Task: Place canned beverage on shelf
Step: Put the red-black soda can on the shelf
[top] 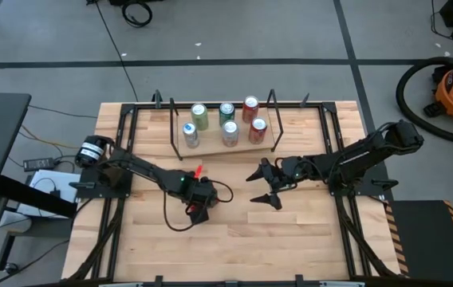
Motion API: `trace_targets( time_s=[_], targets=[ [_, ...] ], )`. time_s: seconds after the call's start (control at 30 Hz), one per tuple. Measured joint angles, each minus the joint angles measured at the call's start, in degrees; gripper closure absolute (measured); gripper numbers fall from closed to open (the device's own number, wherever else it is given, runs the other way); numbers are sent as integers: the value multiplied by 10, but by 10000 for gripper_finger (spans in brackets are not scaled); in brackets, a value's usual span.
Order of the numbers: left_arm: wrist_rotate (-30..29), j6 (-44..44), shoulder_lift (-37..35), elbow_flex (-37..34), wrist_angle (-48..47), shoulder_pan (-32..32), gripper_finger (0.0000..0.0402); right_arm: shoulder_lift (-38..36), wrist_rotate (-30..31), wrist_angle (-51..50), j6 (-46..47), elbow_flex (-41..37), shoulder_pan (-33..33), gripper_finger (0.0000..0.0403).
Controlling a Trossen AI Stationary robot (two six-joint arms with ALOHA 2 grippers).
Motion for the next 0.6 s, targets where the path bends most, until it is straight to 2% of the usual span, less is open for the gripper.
trace_targets(
  time_s=[0.23, 0.4, 0.6],
  targets=[
    [-16, 47, 9, 1, -3, 2, 110, 0, 32, -1, -15, 1, 10, 11],
    [-49, 73, -4, -1, -9, 5, 110, 0, 34, -19, -36, 11, 14, 11],
    [-89, 98, -55, -1, 24, 8, 110, 0, 46, 0, -130, 12, 21, 11]
  ],
)
